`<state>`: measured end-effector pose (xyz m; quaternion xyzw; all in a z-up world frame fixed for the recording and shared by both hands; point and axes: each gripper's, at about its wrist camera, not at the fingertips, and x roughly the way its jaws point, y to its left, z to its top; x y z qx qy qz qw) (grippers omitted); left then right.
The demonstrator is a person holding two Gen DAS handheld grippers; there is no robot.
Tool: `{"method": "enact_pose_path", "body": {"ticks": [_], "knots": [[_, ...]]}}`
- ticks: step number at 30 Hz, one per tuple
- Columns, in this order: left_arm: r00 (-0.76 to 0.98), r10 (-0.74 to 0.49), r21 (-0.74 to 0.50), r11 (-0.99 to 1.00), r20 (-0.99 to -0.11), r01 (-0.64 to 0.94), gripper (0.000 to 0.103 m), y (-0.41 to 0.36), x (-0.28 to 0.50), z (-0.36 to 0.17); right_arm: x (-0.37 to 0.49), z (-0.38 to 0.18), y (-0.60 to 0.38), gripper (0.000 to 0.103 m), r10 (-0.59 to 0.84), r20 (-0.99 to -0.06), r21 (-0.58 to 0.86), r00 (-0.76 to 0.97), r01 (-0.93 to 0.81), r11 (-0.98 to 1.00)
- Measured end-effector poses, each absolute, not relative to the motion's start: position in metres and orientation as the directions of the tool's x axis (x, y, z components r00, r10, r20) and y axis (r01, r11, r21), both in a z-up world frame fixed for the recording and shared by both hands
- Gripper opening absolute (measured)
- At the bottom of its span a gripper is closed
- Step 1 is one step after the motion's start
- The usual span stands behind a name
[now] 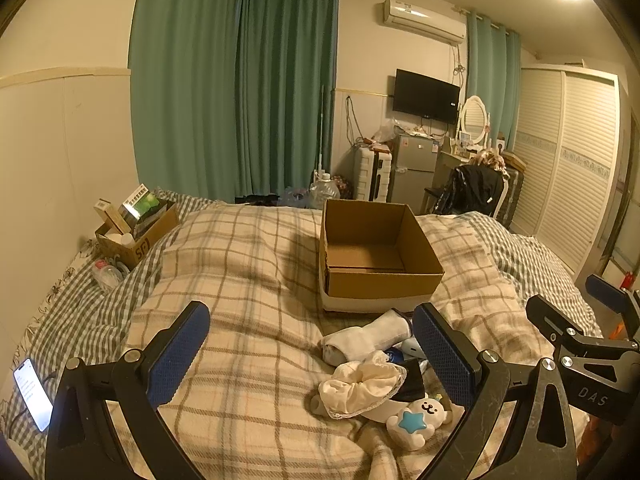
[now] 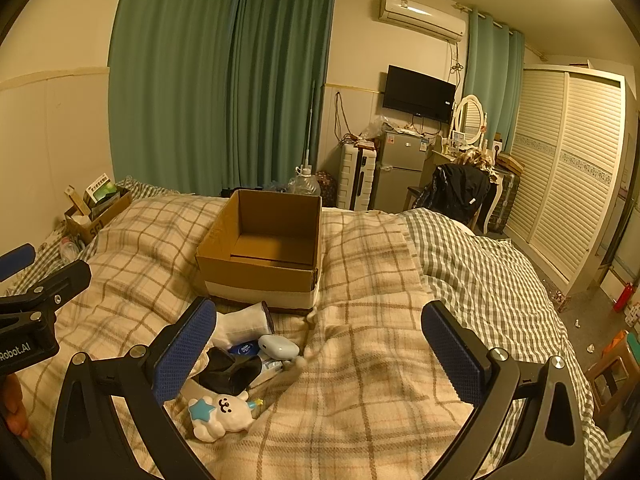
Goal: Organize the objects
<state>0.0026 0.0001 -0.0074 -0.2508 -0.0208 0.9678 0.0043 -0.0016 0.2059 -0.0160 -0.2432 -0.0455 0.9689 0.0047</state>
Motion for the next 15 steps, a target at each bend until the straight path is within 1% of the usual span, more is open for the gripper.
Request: {"method": "enact_pose_path", "body": {"ticks": [11,15], "knots": [[-0.871,0.020,-0.042,-0.999,-0.490,0.000,0.103,0.0044,0.0019,-0.0105,0.0016,-0.0122,0.2077,0.103,0.039,-0.461,-0.102,-0.886,0.009,-0.995],[-0.859,0.023,-0.037,-0.999,-0.511,-0.005,0.103,0.0077,-0.0017,-0.0157,0.0000,-0.0102,0.2082,0.103,0.047,-0.465,-0.112,-0.884,0.006,-0.994]]}}
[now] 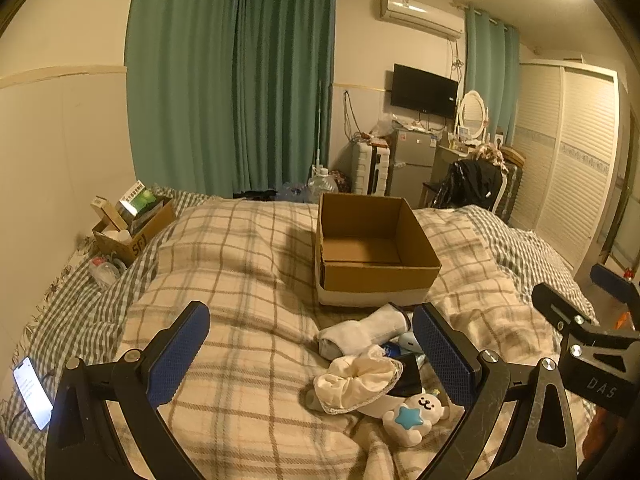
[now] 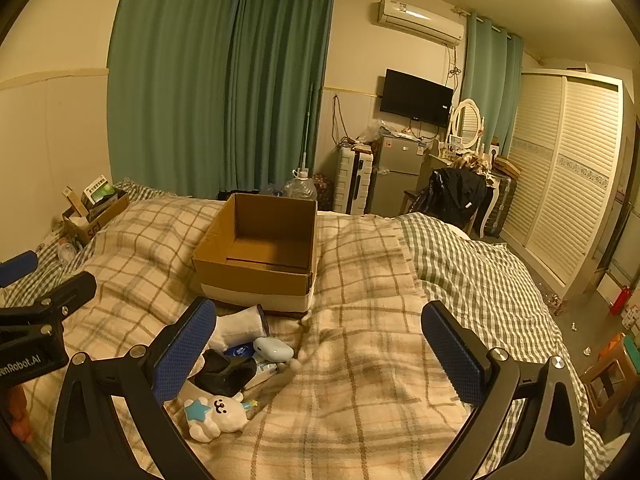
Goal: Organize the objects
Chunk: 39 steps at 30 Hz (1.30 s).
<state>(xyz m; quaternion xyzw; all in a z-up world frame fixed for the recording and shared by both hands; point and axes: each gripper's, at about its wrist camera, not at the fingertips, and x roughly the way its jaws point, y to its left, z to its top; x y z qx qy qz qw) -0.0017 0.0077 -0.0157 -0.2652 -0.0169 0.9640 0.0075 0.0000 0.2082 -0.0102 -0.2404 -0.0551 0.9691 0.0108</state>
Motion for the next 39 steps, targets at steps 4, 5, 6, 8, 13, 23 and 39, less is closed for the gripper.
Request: {"method": "enact_pose_path", "body": {"ticks": [4,5,6,8,13,23,39], "knots": [[-0.836,0.013,-0.013,-1.000,-0.549,-0.007,0.103,0.013,-0.008,-0.029,-0.005,-0.015,0.211,0.103,0.060,-0.480,-0.119,-0.875,-0.003,-0.993],[-0.828,0.010,-0.005,-1.000,-0.560,-0.009,0.103,0.016,-0.010,-0.035,-0.007,-0.017,0.213,0.103,0.063,-0.486,-0.118,-0.872,-0.006,-0.993],[-0.819,0.008,0.003,-1.000,-0.573,-0.012,0.103,0.018,-0.012,-0.041,-0.009,-0.020,0.215,0.103,0.065,-0.493,-0.117,-0.868,-0.008,-0.993],[-0.794,0.011,0.017,-1.000,-0.607,-0.026,0.103,0.025,-0.019,-0.055,-0.013,-0.026,0.218,0.103,0.068,-0.510,-0.115,-0.857,-0.011,-0.993],[-0.718,0.014,0.046,-0.997,-0.696,-0.063,0.103,0.043,-0.036,-0.095,-0.026,-0.043,0.223,0.103,0.060,-0.553,-0.106,-0.831,-0.001,-0.994],[-0.637,0.067,-0.030,-0.997,-0.768,-0.069,0.077,0.041,-0.077,-0.135,-0.055,-0.080,0.224,0.103,0.019,-0.636,-0.072,-0.771,0.035,-0.997],[-0.696,0.152,-0.102,-0.988,-0.702,-0.113,0.002,0.014,-0.050,-0.096,-0.042,-0.083,0.185,0.102,-0.068,-0.676,-0.078,-0.734,0.163,-0.984]]}}
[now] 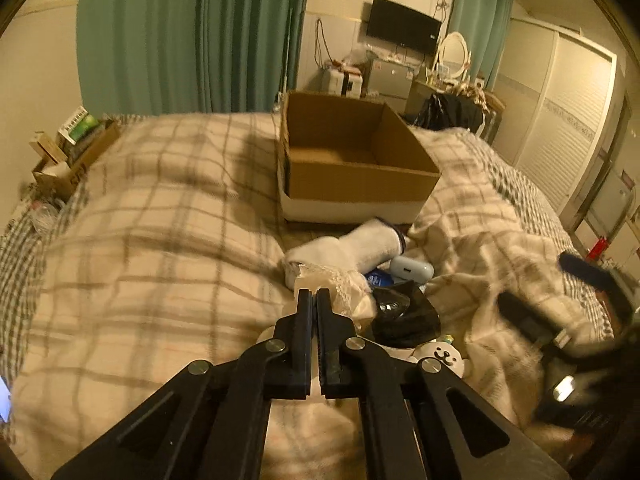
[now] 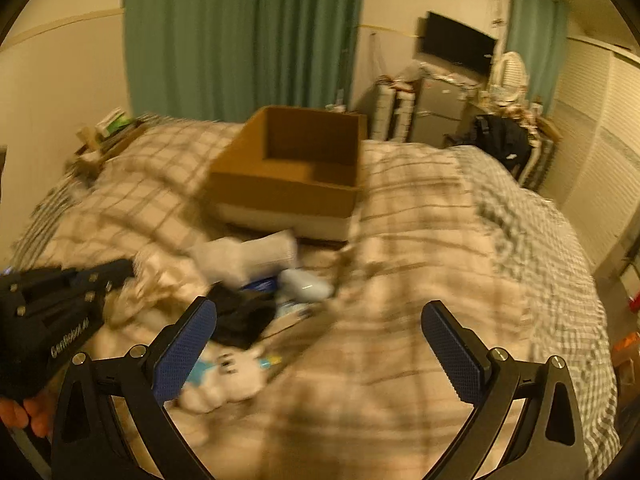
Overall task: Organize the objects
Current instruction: 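Lower the left tool and grasp the white lace cloth, then grasp the white bear toy with the right tool while the left tool holds the cloth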
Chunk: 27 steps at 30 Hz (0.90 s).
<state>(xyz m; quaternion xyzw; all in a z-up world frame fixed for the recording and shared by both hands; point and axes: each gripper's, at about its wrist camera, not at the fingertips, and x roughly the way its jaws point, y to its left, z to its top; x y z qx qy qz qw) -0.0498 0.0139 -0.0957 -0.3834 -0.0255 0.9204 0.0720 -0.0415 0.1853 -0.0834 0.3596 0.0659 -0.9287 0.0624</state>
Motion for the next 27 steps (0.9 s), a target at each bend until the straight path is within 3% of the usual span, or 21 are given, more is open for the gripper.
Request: {"method": "enact_pose_path", "body": {"ticks": [7,13,17,20,27], "knots": [[-0.733,0.114,-0.073,-0.993,-0.671,-0.089,0.002,-0.011,-0.027,-0.078,-0.036,-0.116,0.149,0.101,-0.098,-0.750,-0.121,-0.654,0.282,-0.952],[-0.711,0.117,-0.067,-0.993,-0.693,-0.098,0.002,-0.016,-0.014,-0.087,-0.043,-0.147,0.134,0.096,-0.106,-0.820,-0.126,-0.563,0.357,-0.926],[-0.700,0.122,-0.065,-0.992,-0.704,-0.107,0.002,-0.012,-0.012,-0.093,-0.050,-0.160,0.134,0.081,-0.104,-0.854,-0.105,-0.510,0.363,-0.926],[-0.703,0.121,-0.057,-0.992,-0.701,-0.114,0.002,-0.008,-0.009,-0.093,-0.047,-0.158,0.136,0.061,-0.115,-0.854,-0.091,-0.507,0.363,-0.927],[-0.710,0.114,-0.043,-0.992,-0.695,-0.117,0.002,-0.005,-0.007,-0.091,-0.036,-0.135,0.138,0.060,-0.112,-0.796,-0.126,-0.595,0.343,-0.931]]}}
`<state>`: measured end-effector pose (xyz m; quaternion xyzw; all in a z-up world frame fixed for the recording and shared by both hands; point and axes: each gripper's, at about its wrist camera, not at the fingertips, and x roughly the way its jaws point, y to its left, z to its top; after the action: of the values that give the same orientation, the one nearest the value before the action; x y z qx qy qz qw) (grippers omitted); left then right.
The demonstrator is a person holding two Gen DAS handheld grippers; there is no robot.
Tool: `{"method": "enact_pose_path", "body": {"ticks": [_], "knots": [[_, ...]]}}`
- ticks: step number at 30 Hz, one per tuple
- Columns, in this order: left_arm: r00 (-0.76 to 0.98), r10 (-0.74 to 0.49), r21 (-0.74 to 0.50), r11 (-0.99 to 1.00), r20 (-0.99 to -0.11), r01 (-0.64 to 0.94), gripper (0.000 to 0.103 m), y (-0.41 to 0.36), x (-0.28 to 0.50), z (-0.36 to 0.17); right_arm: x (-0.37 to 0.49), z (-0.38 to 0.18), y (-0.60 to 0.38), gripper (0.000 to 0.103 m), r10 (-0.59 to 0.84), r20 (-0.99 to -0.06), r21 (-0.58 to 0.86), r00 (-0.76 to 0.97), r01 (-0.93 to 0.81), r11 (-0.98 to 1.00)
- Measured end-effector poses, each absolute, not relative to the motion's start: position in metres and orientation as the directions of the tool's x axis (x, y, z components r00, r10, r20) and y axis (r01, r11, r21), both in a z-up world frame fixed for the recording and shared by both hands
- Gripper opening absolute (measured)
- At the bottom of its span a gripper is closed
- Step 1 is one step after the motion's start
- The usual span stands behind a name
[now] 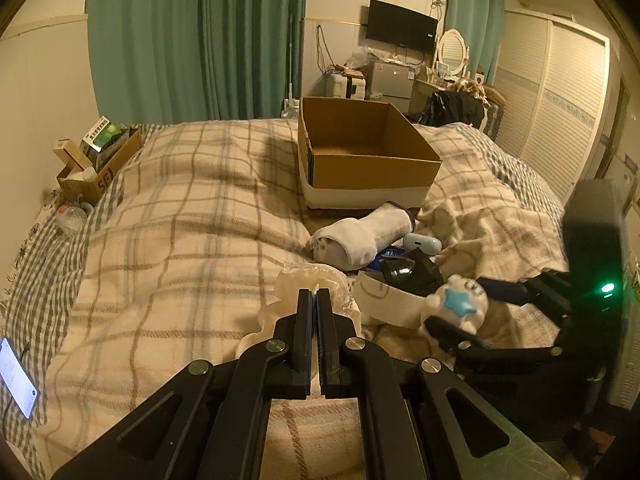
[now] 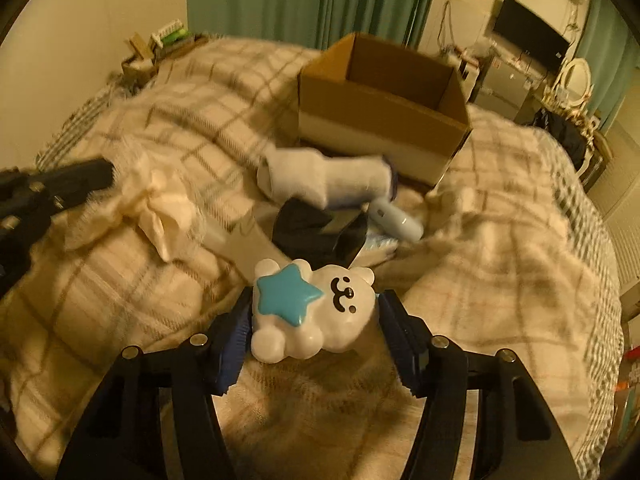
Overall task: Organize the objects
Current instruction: 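Grasp the white bear toy with the right tool while the left tool holds the cloth, then carry both held items over the cardboard box and open both tools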
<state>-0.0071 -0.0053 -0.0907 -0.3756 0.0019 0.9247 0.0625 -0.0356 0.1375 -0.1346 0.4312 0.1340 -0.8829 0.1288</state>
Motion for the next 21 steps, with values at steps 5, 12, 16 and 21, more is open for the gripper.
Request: {"method": "enact_pose_path", "body": {"ticks": [5,12,16,21], "knots": [[-0.716,0.116,-0.039,-0.992,-0.688,-0.122,0.002,-0.001,-0.007,-0.086,-0.031,-0.114,0.145,0.060,-0.111,-0.747,-0.126,-0.655,0.305,-0.944],[-0.727,0.154,-0.057,-0.986,-0.669,-0.157,0.002,0.005,-0.018,-0.062,-0.032,-0.076,0.151,0.060,-0.129,-0.690,-0.139,-0.713,0.305,-0.942],[-0.736,0.167,-0.061,-0.984,-0.656,-0.169,0.002,0.007,-0.035,-0.044,-0.044,-0.052,0.154,0.060,-0.144,-0.652,-0.149,-0.744,0.312,-0.938],[-0.767,0.178,-0.042,-0.980,-0.616,-0.194,0.002,0.016,-0.068,-0.015,-0.075,-0.020,0.161,0.060,-0.148,-0.611,-0.163,-0.778,0.307,-0.938]]}}
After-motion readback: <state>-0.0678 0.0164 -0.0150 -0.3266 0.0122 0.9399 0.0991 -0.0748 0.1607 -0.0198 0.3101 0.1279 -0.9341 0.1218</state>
